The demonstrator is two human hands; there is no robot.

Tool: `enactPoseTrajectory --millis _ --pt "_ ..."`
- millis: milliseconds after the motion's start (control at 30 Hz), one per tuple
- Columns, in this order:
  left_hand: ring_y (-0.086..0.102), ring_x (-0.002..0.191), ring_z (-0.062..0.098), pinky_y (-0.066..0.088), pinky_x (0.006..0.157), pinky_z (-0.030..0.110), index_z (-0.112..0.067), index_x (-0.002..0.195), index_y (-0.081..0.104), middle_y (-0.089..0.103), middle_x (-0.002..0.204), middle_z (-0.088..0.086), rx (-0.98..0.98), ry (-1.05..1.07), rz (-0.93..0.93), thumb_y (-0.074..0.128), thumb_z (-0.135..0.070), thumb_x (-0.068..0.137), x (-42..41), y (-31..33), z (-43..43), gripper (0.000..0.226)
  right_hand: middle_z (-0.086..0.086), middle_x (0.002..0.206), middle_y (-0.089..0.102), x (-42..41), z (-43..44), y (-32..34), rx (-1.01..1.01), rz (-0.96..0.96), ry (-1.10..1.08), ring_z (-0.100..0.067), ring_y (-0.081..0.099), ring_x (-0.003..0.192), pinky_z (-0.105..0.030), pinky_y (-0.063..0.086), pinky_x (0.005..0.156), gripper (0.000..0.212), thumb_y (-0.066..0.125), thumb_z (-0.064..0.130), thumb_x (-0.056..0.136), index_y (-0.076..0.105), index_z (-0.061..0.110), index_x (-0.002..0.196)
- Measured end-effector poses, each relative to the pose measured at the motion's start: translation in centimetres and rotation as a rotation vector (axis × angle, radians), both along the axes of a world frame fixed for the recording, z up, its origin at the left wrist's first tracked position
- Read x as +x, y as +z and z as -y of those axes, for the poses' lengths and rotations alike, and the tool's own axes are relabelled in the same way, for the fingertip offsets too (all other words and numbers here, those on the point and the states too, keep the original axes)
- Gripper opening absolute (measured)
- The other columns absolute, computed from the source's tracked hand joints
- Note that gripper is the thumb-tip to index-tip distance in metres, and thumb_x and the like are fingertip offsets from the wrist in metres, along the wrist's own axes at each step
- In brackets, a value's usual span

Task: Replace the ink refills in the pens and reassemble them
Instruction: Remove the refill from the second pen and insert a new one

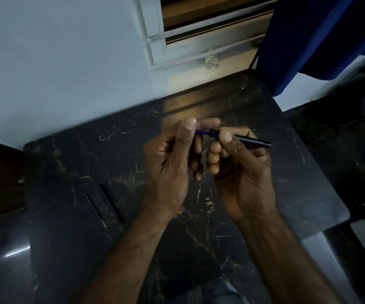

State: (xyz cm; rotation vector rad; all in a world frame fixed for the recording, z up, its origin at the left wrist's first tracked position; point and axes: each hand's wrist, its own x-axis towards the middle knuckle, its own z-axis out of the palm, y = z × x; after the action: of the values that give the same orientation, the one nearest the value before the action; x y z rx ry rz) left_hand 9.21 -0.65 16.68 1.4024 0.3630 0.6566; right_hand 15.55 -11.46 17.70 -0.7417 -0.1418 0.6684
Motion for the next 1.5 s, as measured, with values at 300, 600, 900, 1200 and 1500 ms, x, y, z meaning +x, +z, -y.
enactPoseTrajectory --millis 300,600,900,1200,1500 --pt "0.055 0.054 0.049 0.044 0.043 0.027 -0.011 0.132 0.076 0.059 0.077 0.018 0.055 -0.097 -0.022 0.054 -0.047 0.111 -0.6 -1.1 -1.0 0.047 -0.005 0.073 0.067 0.2 -0.8 -1.7 0.002 -0.071 0.020 -0.013 0.064 0.062 -0.024 0.053 0.054 0.005 0.068 0.009 0.092 0.068 0.005 0.095" --pt "0.074 0.086 0.002 0.060 0.080 0.030 -0.038 0.113 0.077 0.079 0.101 -0.016 0.612 0.071 -0.716 0.071 -0.024 0.100 -2.1 -9.7 -10.0 0.020 -0.002 0.070 0.065 0.5 1.0 -3.3 0.057 -0.333 0.036 -0.010 0.062 0.060 -0.019 0.050 0.051 0.002 0.072 0.012 0.082 0.070 0.013 0.081" --pt "0.071 0.100 0.017 0.043 0.075 0.029 -0.037 0.109 0.079 0.060 0.098 -0.019 0.995 -0.232 -1.048 0.083 -0.039 0.089 -1.6 -17.3 -11.6 0.020 -0.003 0.070 0.061 0.4 2.6 -4.2 0.019 -0.325 0.027 -0.011 0.058 0.061 -0.021 0.048 0.050 0.008 0.066 0.010 0.086 0.065 0.012 0.079" --pt "0.072 0.095 0.014 0.055 0.080 0.033 -0.033 0.094 0.076 0.072 0.099 -0.014 0.871 -0.091 -0.925 0.076 -0.036 0.095 0.1 -13.7 -10.0 0.003 -0.005 0.070 0.064 0.8 3.0 -3.4 -0.009 -0.318 -0.032 -0.012 0.062 0.060 -0.021 0.050 0.050 0.004 0.064 0.010 0.088 0.068 0.010 0.087" --pt "0.071 0.085 0.014 0.058 0.066 0.026 -0.017 0.112 0.081 0.080 0.102 0.002 0.039 -0.092 0.059 0.076 -0.016 0.098 -0.1 -0.3 -3.4 0.014 -0.003 0.070 0.065 2.5 1.5 0.3 -0.070 -0.097 -0.163 -0.010 0.061 0.057 -0.020 0.049 0.049 0.014 0.056 0.010 0.093 0.069 0.006 0.096"
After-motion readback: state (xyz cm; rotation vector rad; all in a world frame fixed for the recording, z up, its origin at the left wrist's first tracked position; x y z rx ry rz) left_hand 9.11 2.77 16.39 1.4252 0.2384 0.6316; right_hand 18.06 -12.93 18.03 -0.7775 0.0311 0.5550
